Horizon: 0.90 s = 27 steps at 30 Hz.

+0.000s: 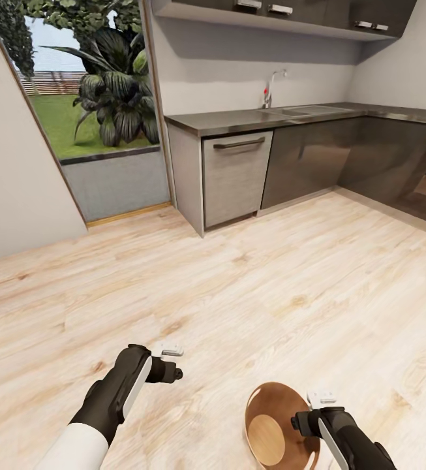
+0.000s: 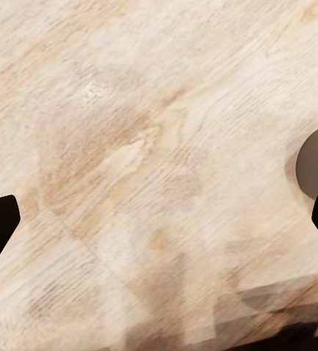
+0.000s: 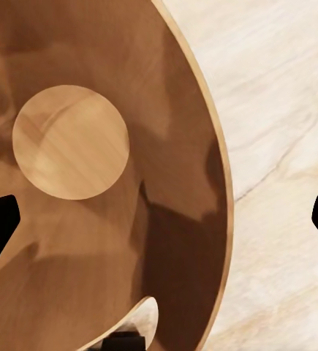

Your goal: Put the three can of soda from the living room inside the tash can in the kitchen.

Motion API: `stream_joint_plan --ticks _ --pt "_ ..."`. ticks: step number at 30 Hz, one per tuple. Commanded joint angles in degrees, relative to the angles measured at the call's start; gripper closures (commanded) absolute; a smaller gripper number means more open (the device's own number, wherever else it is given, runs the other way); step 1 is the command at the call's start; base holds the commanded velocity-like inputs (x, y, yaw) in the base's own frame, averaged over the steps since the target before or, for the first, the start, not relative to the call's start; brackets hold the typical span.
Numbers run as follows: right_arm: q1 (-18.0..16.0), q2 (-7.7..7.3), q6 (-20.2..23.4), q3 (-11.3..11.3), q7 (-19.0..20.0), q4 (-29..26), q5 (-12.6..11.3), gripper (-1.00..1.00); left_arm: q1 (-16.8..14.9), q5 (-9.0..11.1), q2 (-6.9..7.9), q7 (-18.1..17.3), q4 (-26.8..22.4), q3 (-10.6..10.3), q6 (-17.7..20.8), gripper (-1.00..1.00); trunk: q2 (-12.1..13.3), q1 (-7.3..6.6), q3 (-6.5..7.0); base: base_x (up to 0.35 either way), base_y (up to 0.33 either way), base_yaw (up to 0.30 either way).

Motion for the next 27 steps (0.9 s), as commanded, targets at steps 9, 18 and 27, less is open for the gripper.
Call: stream_joint_plan --ticks 9,18,27 --pt "0.00 -0.04 0.00 0.00 0.00 0.00 0.01 -1.00 0.00 0.00 0.00 0.00 0.00 0.00 0.00 -1.00 -1.60 0.88 -0.72 0.000 0.000 0.000" --pt "0.00 -0.39 0.00 0.00 0.00 0.00 -0.05 -1.00 0.00 0.00 0.00 0.00 0.00 0.00 -0.07 -1.00 -1.60 0.88 -0.72 0.000 0.000 0.000" --pt "0.00 -0.46 0.00 0.00 0.00 0.00 -0.05 -1.00 0.00 0.00 0.00 0.00 0.00 0.00 -0.08 -1.00 -1.60 0.88 -0.72 0.000 0.000 0.000"
